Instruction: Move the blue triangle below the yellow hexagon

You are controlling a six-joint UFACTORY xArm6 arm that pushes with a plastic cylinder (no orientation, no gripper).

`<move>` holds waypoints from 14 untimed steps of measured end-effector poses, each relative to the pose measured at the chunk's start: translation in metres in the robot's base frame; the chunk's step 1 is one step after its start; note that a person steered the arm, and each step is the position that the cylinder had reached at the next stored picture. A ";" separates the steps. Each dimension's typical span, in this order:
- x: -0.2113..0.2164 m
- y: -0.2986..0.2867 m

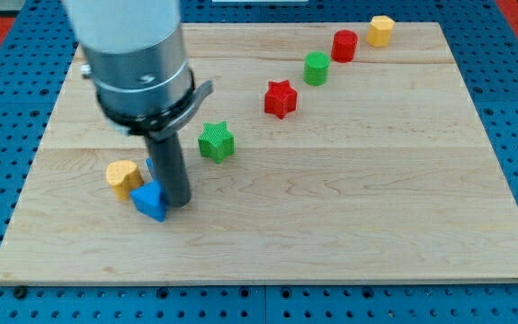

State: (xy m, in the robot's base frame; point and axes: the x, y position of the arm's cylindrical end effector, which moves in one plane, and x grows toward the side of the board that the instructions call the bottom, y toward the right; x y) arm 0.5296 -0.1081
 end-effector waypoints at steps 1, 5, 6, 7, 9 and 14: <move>0.021 -0.025; 0.028 -0.017; 0.021 -0.046; 0.023 -0.073; 0.042 -0.090; 0.065 0.060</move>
State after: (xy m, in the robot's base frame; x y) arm 0.5947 -0.0484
